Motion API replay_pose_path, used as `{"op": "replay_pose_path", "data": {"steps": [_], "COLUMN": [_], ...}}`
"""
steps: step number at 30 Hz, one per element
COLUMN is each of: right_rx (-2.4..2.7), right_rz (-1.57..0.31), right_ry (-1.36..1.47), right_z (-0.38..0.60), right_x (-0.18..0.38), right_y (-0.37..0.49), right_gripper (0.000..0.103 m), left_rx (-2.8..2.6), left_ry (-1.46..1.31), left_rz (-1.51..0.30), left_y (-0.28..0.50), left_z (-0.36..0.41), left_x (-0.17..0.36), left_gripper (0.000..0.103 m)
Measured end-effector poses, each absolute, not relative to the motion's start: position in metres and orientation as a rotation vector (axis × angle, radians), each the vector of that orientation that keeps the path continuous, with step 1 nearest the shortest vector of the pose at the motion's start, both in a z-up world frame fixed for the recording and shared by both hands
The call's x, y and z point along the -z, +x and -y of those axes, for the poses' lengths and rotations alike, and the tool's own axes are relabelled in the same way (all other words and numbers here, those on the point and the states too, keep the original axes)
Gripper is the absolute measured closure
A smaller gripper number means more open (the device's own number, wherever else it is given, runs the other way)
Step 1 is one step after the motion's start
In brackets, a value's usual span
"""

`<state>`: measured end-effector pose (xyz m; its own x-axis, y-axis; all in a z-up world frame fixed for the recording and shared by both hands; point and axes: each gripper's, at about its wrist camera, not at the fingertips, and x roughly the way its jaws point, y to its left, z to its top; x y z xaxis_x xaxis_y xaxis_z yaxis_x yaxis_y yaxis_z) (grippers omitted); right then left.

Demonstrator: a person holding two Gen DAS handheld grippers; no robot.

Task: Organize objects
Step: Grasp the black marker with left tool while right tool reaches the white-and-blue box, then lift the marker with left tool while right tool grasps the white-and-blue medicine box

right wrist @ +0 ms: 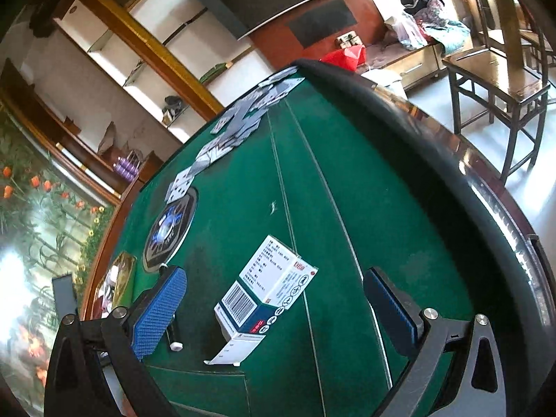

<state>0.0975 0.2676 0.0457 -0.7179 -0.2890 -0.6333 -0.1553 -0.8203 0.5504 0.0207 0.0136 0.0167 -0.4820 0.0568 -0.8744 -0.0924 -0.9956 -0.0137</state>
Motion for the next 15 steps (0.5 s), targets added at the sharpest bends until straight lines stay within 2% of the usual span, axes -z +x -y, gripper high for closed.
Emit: {"op": "replay_pose_path", "data": {"steps": [1, 2, 3, 4, 5, 6, 10, 13, 14, 15], "right_rx": [2.689, 2.687, 2.688, 2.688, 2.687, 2.682, 2.687, 2.695, 2.698, 2.702], "right_rz": [0.905, 0.895, 0.875, 0.859, 0.847, 0.819, 0.736, 0.697, 0.678, 0.663], "right_ry": [1.157, 1.17, 1.195, 1.219, 1.239, 1.271, 1.325, 1.371, 1.401, 1.421], "right_z": [-0.265, -0.262, -0.26, -0.258, -0.257, -0.254, -0.242, -0.232, -0.228, -0.226], "right_x": [-0.044, -0.044, -0.043, -0.042, -0.041, -0.04, -0.038, -0.035, -0.033, -0.031], "right_y": [0.097, 0.095, 0.093, 0.091, 0.089, 0.085, 0.078, 0.071, 0.068, 0.065], "right_gripper": [0.0, 0.0, 0.0, 0.0, 0.0, 0.0, 0.0, 0.0, 0.0, 0.0], "left_rx": [-2.638, -2.647, -2.653, -2.655, -2.656, -2.655, -2.641, -2.653, -2.658, -2.663], "left_ry": [-1.535, -1.509, -1.483, -1.468, -1.465, -1.469, -1.478, -1.457, -1.451, -1.449], "left_rz": [-0.091, -0.104, -0.106, -0.111, -0.111, -0.108, -0.064, -0.099, -0.12, -0.129], "left_y": [0.021, 0.022, 0.024, 0.026, 0.026, 0.026, 0.029, 0.03, 0.03, 0.03], "left_z": [-0.016, -0.017, -0.015, -0.013, -0.011, -0.006, 0.011, 0.011, 0.009, 0.009], "left_x": [-0.016, -0.016, -0.018, -0.021, -0.023, -0.025, -0.027, -0.025, -0.025, -0.024], "left_gripper": [0.007, 0.013, 0.026, 0.034, 0.051, 0.059, 0.061, 0.06, 0.055, 0.046]}}
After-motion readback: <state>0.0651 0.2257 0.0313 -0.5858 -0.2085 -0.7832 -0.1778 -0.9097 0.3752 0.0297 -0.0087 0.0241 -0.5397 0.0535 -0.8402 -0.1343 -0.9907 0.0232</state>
